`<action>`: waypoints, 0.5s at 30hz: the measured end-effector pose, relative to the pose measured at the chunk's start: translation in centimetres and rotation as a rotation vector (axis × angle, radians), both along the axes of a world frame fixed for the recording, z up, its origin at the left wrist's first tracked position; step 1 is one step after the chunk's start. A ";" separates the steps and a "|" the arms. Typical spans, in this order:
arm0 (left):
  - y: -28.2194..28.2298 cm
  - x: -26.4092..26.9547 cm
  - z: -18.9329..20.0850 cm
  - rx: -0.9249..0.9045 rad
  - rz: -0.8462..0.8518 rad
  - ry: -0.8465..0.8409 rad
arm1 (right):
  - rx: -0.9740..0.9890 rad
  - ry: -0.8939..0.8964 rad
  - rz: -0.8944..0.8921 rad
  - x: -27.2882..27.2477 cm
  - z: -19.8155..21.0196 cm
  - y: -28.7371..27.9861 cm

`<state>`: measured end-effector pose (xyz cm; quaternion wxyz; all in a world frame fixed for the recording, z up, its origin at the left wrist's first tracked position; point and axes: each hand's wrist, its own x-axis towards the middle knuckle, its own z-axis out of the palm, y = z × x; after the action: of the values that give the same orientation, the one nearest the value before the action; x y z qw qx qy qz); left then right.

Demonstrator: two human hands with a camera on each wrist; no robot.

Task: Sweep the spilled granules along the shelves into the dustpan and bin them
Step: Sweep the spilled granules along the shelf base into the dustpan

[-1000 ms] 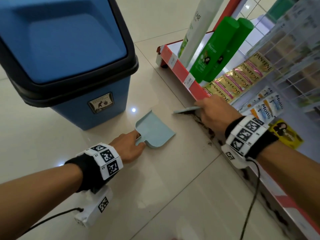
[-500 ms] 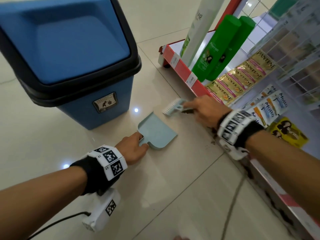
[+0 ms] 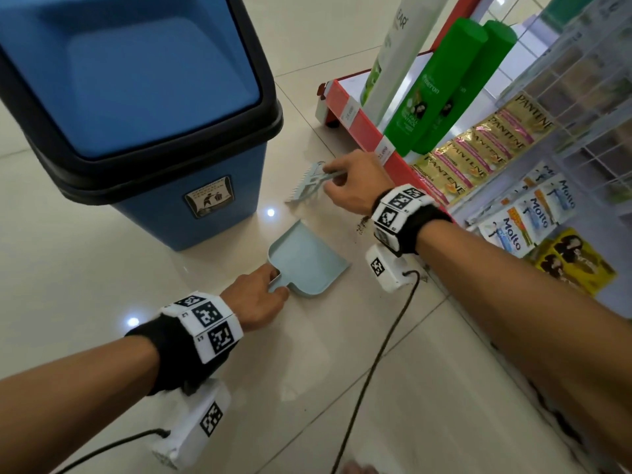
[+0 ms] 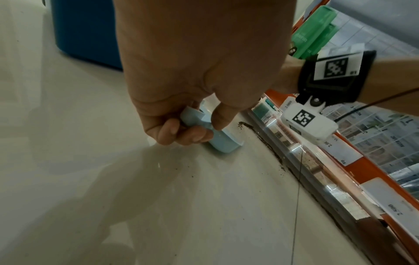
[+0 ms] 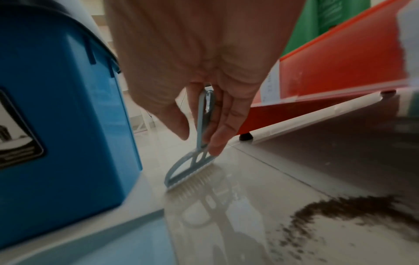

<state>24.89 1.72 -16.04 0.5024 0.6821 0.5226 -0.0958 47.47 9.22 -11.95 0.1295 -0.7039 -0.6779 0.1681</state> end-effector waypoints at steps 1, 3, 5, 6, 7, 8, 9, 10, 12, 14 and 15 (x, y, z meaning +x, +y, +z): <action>0.0 0.1 0.1 0.003 0.000 -0.005 | -0.022 -0.016 0.007 0.5 -0.1 -0.4; 0.0 0.1 0.1 0.011 0.001 -0.015 | -0.082 -0.097 0.048 1.8 0.2 -2.2; 0.1 0.2 0.1 0.010 -0.001 -0.019 | -0.152 -0.234 0.092 3.6 0.6 -4.7; 0.2 0.2 0.0 0.009 -0.001 -0.020 | -0.188 -0.289 0.102 4.4 1.0 -6.2; 0.3 0.3 -0.1 0.008 -0.001 -0.022 | -0.226 -0.318 0.103 5.3 1.4 -7.6; 0.4 0.4 -0.1 0.007 0.002 -0.025 | -0.255 -0.322 0.098 6.0 1.9 -8.8; 0.5 0.5 -0.1 0.006 0.005 -0.029 | -0.266 -0.313 0.090 6.5 2.3 -9.7; 0.6 0.7 -0.2 0.005 0.006 -0.032 | -0.255 -0.293 0.082 6.8 2.8 -10.2; 0.7 1.2 -0.2 0.003 0.008 -0.036 | -0.171 -0.221 0.055 6.6 3.3 -10.3; 0.8 1.7 -0.1 0.001 0.004 -0.039 | -0.053 -0.186 0.044 5.9 3.2 -9.1; 0.8 2.1 -0.1 0.002 -0.001 -0.040 | -0.006 -0.200 0.044 5.4 2.8 -8.2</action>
<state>26.96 2.53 -16.09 0.5121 0.6845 0.5124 -0.0819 52.89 1.04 -9.12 0.0552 -0.7027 -0.7020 0.1019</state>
